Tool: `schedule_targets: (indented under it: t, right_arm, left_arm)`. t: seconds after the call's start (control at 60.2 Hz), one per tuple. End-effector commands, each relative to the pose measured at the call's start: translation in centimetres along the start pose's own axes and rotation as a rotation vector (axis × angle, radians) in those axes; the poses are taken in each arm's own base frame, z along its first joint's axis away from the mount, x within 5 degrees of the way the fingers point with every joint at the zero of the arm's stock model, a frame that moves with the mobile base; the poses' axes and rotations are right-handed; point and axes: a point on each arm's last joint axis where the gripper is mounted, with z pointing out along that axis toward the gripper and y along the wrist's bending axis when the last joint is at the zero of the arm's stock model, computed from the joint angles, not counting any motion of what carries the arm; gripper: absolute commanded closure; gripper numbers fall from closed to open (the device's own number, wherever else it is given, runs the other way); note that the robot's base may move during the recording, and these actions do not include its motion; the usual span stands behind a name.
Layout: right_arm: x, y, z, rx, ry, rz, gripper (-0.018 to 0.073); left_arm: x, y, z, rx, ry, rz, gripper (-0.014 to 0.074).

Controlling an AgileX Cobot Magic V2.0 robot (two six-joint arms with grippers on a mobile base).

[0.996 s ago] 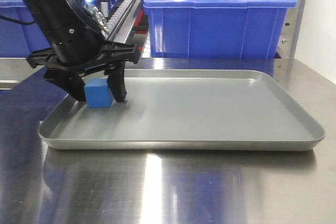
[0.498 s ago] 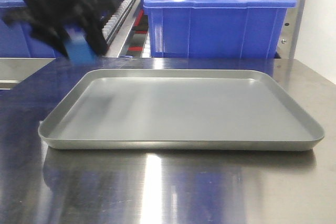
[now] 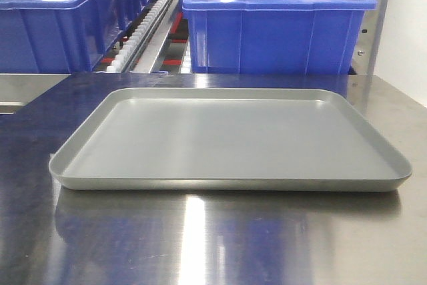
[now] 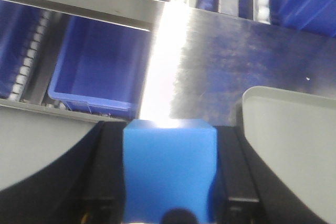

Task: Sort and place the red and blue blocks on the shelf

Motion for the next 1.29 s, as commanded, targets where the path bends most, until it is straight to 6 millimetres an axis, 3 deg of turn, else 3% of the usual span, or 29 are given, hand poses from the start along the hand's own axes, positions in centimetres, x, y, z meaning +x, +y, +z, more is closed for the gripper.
schedule_targets:
  t: [0.0, 0.266, 0.515, 1.278]
  right_arm:
    - [-1.7, 0.1, -0.3, -0.009, -0.114, -0.011, 0.0501]
    - [-1.7, 0.1, -0.3, -0.009, -0.114, -0.011, 0.0501]
    - [-1.7, 0.1, -0.3, -0.009, -0.114, -0.011, 0.0501]
    - [-1.7, 0.1, -0.3, -0.009, -0.114, -0.011, 0.0501]
  left_arm:
    - [0.0, 0.1, -3.2, 0.048, -0.195, -0.01, 0.0468]
    - [5.6, 1.5, -7.2, 0.068, -0.283, -0.002, 0.0468]
    - [9.7, 2.6, -7.5, 0.061, -0.278, 0.008, 0.0468]
    - [10.2, 2.7, -7.4, 0.052, -0.322, 0.099, 0.0468]
